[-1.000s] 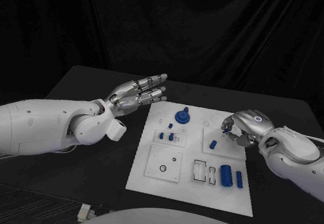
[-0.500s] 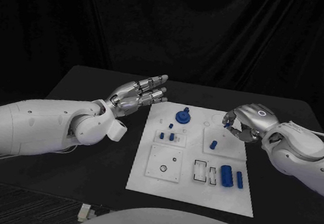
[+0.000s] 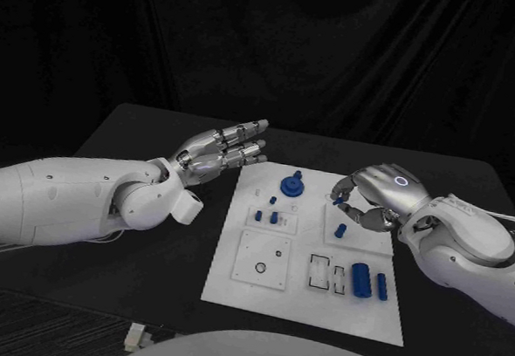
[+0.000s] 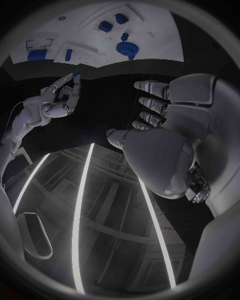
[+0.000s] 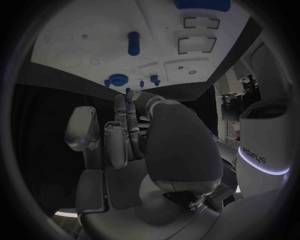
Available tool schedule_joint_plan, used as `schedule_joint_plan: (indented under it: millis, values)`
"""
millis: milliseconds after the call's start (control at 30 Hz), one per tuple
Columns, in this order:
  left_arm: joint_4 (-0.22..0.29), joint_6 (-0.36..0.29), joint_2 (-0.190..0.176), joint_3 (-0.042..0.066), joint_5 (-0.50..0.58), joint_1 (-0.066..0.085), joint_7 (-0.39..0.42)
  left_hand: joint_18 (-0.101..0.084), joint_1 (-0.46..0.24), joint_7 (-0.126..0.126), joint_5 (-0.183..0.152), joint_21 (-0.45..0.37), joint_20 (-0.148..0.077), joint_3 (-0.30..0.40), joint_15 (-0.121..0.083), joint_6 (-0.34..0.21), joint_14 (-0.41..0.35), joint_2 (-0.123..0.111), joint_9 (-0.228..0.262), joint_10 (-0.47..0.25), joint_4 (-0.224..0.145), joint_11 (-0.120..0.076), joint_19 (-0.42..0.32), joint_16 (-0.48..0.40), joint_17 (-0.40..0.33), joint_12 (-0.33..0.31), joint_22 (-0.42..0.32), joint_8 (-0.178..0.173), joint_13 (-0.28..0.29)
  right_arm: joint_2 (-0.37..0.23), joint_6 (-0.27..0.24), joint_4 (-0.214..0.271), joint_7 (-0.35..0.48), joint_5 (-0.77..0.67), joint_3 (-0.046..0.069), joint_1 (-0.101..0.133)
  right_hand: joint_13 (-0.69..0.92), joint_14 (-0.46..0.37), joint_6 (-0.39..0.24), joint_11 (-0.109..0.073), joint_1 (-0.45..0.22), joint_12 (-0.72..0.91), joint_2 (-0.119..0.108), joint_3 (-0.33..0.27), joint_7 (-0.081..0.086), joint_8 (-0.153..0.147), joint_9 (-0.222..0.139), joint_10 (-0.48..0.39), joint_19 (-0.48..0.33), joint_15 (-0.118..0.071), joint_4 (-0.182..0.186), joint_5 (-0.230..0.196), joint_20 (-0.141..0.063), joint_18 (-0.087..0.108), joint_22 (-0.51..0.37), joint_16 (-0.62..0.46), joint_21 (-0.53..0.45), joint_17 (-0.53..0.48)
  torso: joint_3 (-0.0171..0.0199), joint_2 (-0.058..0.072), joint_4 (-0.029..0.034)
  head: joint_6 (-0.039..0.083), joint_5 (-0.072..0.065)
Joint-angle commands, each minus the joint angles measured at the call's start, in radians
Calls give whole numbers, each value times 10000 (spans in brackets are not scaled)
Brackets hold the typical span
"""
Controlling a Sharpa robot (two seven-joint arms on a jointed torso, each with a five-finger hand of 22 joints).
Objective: Assemble the parts on the task board
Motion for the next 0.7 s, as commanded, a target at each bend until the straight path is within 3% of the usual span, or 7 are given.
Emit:
schedule_joint_plan:
  millis: [33,300,700]
  values:
    - [32,89,-22,11,16,-12,78,-199,70,28,43,35,3,-8,61,9,38,65,15,10,-56,58,76,64,15,57,-10,38,12,114,300,348,-382,-254,6,-27,-16,564,32,16,10,-41,76,-66,-23,17,15,88,36,-14,-19,-64,-11,-64,1483,18,-32,852,3,3,-5,0,42]
    - [11,103,-46,11,16,-18,86,-208,66,14,42,33,3,-4,65,4,37,74,14,15,-57,80,75,65,15,60,-19,37,14,552,677,787,-441,-939,6,-247,-20,549,26,9,39,-52,84,-66,-24,9,17,105,10,-14,-42,-56,-11,-52,1467,-17,-97,808,0,-1,18,0,125]
    - [-23,130,-54,11,16,-41,94,-215,63,6,44,28,3,-3,69,-4,34,77,13,13,-58,98,67,63,14,60,-34,35,13,1185,1234,720,-419,-1409,5,-722,-23,536,24,8,61,-65,78,-73,-24,3,19,116,-16,-16,-68,-48,-12,-41,1450,-47,-161,772,-9,0,22,0,139]
